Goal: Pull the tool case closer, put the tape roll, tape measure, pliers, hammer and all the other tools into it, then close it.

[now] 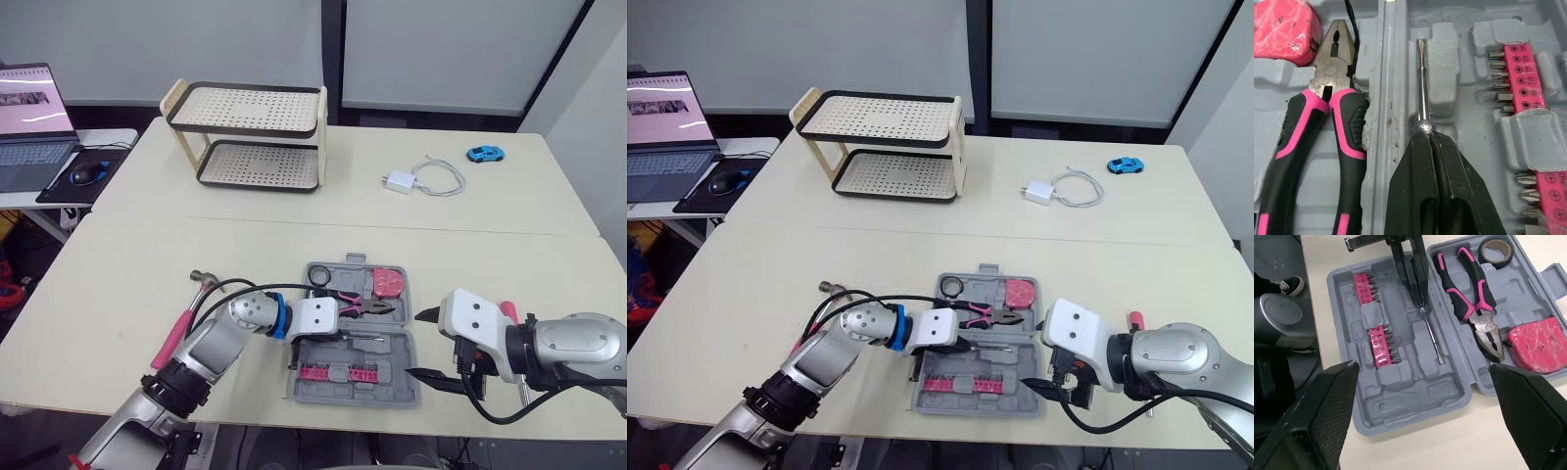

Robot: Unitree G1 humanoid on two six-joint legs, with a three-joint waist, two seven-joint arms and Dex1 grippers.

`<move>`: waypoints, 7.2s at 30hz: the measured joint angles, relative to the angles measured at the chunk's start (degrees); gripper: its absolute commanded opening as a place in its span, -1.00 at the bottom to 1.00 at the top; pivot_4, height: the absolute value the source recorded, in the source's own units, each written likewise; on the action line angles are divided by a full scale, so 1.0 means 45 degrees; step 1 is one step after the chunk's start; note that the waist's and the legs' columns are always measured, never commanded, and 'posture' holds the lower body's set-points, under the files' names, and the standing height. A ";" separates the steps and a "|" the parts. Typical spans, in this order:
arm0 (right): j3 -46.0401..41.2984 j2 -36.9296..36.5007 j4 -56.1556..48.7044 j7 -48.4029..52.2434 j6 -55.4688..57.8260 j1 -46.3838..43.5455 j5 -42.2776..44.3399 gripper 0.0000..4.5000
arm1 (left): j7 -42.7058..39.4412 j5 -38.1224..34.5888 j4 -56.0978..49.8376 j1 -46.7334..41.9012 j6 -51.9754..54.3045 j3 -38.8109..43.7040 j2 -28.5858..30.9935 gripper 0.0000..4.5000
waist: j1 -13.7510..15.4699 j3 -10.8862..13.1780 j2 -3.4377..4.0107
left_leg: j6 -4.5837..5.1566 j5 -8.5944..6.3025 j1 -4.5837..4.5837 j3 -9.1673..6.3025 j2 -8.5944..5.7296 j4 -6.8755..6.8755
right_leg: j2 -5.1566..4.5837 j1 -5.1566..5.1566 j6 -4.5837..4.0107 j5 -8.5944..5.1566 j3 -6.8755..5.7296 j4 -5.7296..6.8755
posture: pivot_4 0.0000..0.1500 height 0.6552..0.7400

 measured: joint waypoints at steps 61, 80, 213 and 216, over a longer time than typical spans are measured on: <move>-1.0145 0.2454 0.7415 0.5772 -0.9397 0.9860 -0.4100 1.00 | 0.0884 -0.6651 0.1756 1.0724 0.2910 1.4898 0.3508 0.99 | -0.0017 -0.0056 -0.0084 | 0.0022 -0.0025 0.0167 0.0071 0.0020 -0.0091 | -0.0015 0.0113 -0.0019 -0.0070 0.0030 -0.0021 | 1.00 0.88; -0.5557 0.0071 0.3108 0.5486 -0.6321 0.3272 -0.0668 1.00 | 0.3239 -0.7068 -0.0835 1.0069 0.3923 1.4439 0.1639 0.99 | -0.0030 -0.0055 -0.0099 | 0.0021 -0.0025 0.0202 0.0065 0.0021 -0.0111 | -0.0016 0.0141 -0.0031 -0.0057 0.0032 -0.0025 | 1.00 0.88; -0.1896 0.1238 0.1714 0.2738 -0.5405 0.0408 0.0337 1.00 | 0.2886 -0.5452 -0.2224 0.6327 0.2647 0.8995 0.2300 -0.95 | 0.0032 -0.0008 -0.0073 | 0.0021 -0.0022 0.0169 0.0036 0.0012 -0.0168 | -0.0026 0.0099 -0.0030 -0.0054 0.0001 -0.0034 | 1.00 0.88; -0.2003 0.1241 0.1722 0.2733 -0.5471 0.0616 0.0261 1.00 | 0.2285 -0.5632 -0.2887 0.6552 0.2586 0.8960 0.2566 -0.95 | 0.0030 -0.0008 -0.0072 | 0.0021 -0.0022 0.0169 0.0040 0.0012 -0.0168 | -0.0025 0.0097 -0.0030 -0.0054 0.0003 -0.0037 | 1.00 0.88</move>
